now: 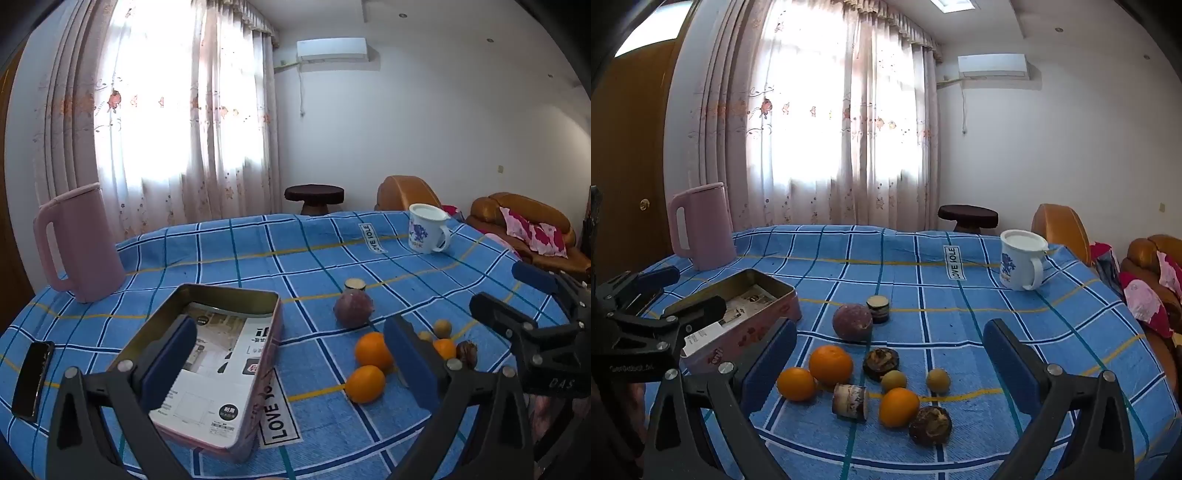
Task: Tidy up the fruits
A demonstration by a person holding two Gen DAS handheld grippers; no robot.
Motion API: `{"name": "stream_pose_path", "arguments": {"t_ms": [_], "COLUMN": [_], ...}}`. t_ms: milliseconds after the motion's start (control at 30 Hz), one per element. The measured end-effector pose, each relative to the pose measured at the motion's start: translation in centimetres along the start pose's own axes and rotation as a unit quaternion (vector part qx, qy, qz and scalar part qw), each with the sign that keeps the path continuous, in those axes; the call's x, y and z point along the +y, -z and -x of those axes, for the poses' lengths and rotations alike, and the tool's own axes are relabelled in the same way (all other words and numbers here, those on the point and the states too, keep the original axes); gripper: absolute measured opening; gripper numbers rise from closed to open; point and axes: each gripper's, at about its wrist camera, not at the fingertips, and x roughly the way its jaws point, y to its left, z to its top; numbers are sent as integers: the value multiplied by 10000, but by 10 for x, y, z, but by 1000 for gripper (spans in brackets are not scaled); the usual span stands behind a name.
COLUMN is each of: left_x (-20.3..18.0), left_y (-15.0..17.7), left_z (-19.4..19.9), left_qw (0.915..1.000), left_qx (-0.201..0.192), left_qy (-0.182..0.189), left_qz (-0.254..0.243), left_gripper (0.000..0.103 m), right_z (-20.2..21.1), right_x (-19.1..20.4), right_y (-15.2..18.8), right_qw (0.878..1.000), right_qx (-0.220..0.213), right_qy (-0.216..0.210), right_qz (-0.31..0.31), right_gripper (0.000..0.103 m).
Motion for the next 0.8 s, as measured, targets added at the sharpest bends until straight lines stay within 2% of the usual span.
{"name": "stream_pose_path", "arguments": {"t_ms": [67,333,800], "left_x": [-1,-8,-6], "left_y": [1,12,10], "left_z": [0,-2,-6], "left_qw": [10000,10000,9999], "left_qx": [-8,54,132], "left_qy": [-4,-34,60], "left_qz": [-4,53,1], "left_gripper": [103,103,103], "right_z": [0,-11,-7], "right_x": [-6,-19,-19], "right_y": [3,9,11], "right_qw": [9998,9995,9991], "right_qx": [26,112,136], "right_qy": [-21,-10,-30], "right_qz": [-200,-307,-410], "right_gripper": [102,102,102]}}
